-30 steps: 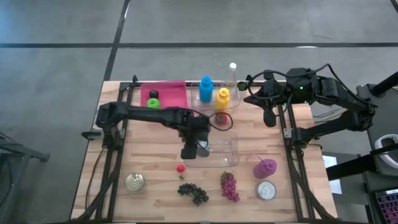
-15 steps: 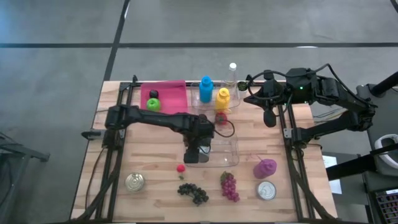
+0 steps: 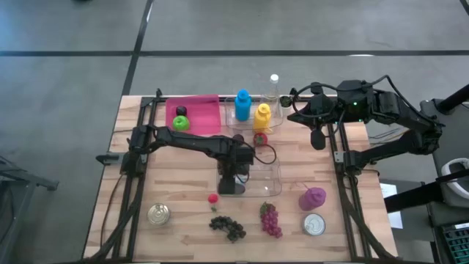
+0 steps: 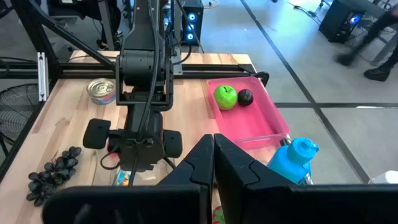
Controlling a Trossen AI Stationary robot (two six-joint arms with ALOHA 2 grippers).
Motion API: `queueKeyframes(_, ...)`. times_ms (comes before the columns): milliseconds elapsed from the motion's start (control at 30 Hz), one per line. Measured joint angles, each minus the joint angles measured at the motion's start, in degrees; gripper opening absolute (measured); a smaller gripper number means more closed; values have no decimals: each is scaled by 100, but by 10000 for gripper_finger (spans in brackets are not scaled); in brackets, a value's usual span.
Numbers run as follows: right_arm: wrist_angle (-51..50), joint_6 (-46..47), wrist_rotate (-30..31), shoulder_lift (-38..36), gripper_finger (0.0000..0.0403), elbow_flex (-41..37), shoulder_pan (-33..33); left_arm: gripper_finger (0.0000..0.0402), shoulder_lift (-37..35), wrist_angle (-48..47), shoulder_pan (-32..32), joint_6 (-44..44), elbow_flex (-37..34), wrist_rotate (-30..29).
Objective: Pick & Place Food Item
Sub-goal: Put the yellow blue tuna can into the bottom transparent bin
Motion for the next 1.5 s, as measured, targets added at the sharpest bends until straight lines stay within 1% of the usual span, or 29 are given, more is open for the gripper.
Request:
queueKeyframes(67, 0, 0, 0, -2, 8, 0, -1, 183, 2, 31, 0, -151, -2, 0)
queueKeyframes(233, 0, 0, 0, -2, 8, 0, 0, 226, -3, 43, 0, -169, 0, -9)
queueKeyframes(500, -2, 0, 0, -2, 8, 0, 1, 273, -15, -16, 20, -165, 0, -19)
queueKeyframes(767, -8, 0, -1, -2, 8, 0, 0, 286, -244, -150, 228, -171, 0, -37)
queueKeyframes(1000, -40, -2, 0, -9, 8, 0, -1, 286, -774, -535, 405, -168, 0, -43)
queueKeyframes(1100, -41, -18, 0, -9, 8, 0, -1, 287, -1120, -764, 483, -245, 0, -365)
queueKeyframes(1200, -42, -17, 0, -9, 8, 0, 1, 285, -1500, -932, 511, -625, 3, -947)
queueKeyframes(1300, -42, -24, 0, -9, 8, 0, 1, 286, -1892, -910, 491, -1000, -25, -1401)
queueKeyframes(1500, -111, -10, 0, -9, 8, 0, 1, 286, -2526, -927, 367, -1226, -65, -1828)
